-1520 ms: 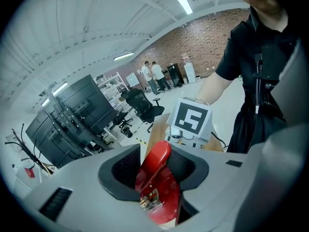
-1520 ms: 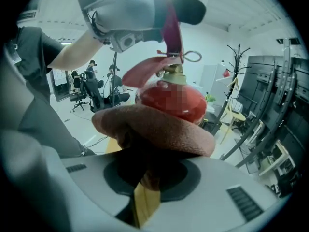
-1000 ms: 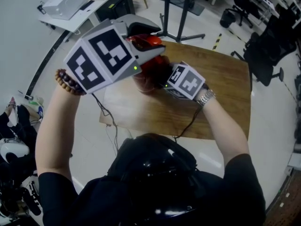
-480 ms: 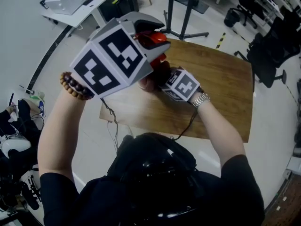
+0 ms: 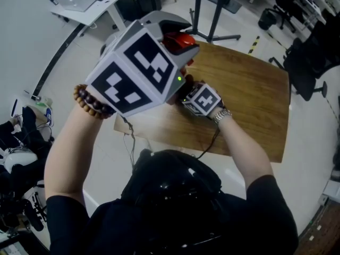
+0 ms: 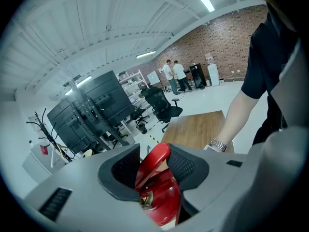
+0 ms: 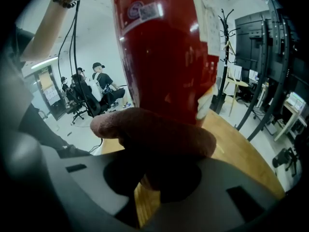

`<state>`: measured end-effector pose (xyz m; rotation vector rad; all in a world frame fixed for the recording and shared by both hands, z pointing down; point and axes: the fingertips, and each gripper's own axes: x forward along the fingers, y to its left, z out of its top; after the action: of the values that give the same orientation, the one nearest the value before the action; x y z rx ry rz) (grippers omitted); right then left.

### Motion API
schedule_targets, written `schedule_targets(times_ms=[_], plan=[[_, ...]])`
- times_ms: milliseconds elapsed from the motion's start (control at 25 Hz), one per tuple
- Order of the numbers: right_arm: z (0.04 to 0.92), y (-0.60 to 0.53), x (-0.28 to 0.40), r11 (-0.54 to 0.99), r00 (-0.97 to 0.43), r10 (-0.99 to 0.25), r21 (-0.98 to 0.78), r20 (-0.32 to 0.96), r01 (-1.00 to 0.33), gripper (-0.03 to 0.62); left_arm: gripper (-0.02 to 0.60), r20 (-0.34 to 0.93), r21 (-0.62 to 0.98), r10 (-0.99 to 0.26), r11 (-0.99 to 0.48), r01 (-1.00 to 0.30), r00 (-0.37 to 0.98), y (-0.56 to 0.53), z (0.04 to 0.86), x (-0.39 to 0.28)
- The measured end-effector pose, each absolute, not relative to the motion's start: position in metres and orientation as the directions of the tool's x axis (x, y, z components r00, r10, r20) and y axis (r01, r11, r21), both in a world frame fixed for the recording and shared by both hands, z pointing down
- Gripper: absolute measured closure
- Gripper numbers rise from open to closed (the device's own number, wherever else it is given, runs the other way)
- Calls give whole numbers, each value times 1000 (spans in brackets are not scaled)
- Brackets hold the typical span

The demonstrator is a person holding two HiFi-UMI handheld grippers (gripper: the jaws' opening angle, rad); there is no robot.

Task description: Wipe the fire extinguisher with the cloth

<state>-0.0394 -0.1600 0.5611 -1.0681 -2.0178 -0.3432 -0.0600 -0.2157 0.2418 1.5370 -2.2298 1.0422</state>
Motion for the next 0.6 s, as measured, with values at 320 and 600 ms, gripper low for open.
schedule_targets(times_ms=[320,600], plan=[[599,-159,-38,633,-291,544,-157,787,758,516,411,545,-417,-709,233,-879,-447,-217,241,-61],[624,-157,-36,644,-277,534,-172,799,745,516,410,544,-423,-701,246,-872,-461,-217,243,-61]])
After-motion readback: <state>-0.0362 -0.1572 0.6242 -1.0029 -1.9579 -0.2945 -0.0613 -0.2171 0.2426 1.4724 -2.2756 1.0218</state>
